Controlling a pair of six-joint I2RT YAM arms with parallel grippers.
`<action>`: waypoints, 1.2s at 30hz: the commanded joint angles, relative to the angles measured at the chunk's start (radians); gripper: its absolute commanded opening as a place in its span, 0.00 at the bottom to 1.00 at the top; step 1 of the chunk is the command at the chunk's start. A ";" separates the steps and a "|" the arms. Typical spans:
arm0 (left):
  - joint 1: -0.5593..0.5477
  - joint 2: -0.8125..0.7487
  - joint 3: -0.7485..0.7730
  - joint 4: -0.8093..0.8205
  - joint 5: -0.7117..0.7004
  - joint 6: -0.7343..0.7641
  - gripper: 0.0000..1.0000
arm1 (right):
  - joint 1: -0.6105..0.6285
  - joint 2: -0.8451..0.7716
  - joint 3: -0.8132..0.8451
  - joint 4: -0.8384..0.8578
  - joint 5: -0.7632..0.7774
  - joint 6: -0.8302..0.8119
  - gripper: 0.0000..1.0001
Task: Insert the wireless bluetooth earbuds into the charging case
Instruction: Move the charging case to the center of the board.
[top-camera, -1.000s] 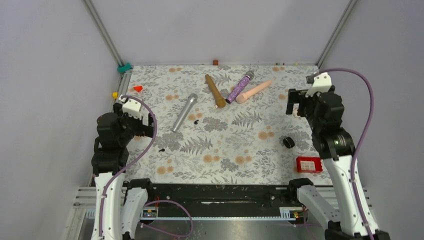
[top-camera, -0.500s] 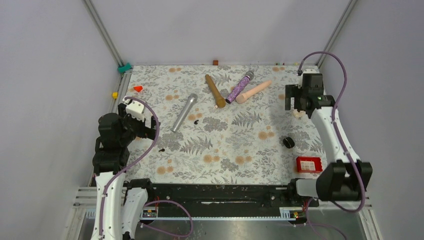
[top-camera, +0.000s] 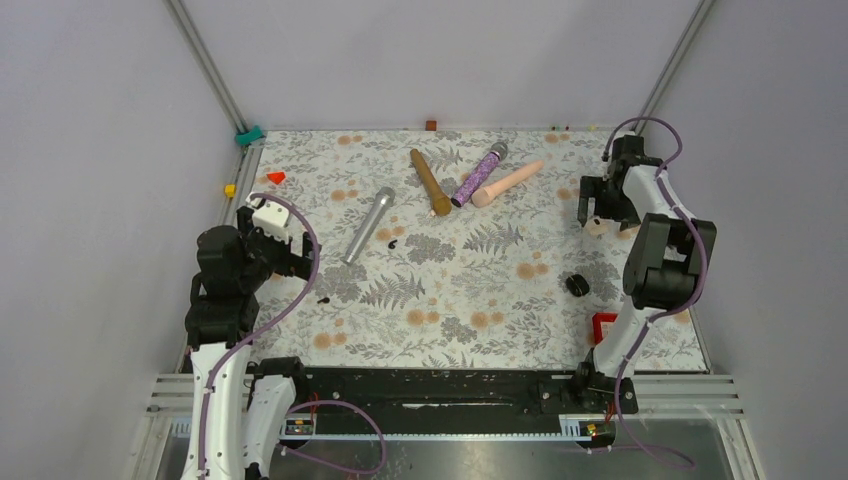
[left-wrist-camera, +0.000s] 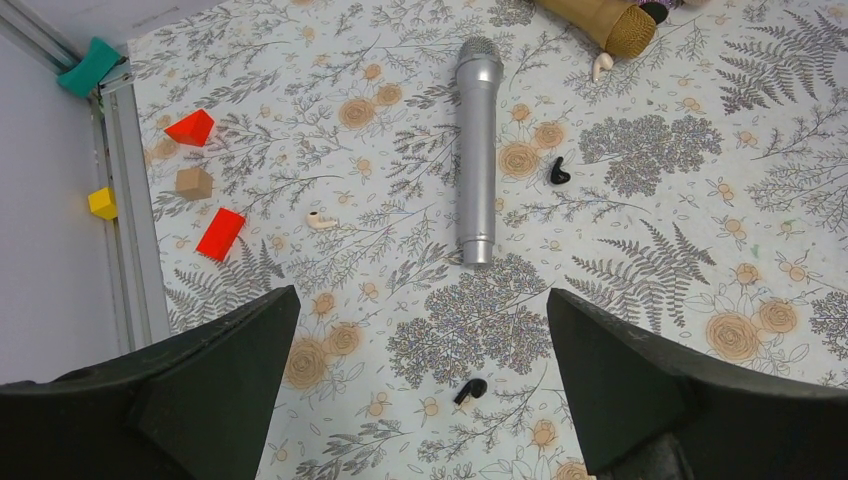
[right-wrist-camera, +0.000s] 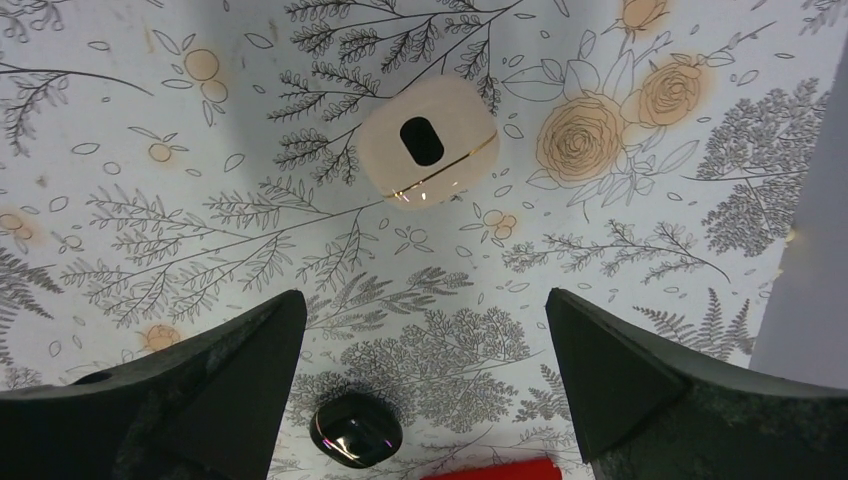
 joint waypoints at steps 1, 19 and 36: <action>0.006 0.013 0.022 0.010 0.035 0.013 0.98 | -0.003 0.057 0.073 -0.054 -0.030 -0.002 0.98; 0.011 0.069 0.053 -0.040 0.075 0.036 0.98 | -0.005 0.308 0.321 -0.174 -0.019 -0.039 0.66; 0.012 0.080 0.070 -0.060 0.068 0.040 0.99 | -0.005 0.428 0.498 -0.387 -0.036 -0.136 0.60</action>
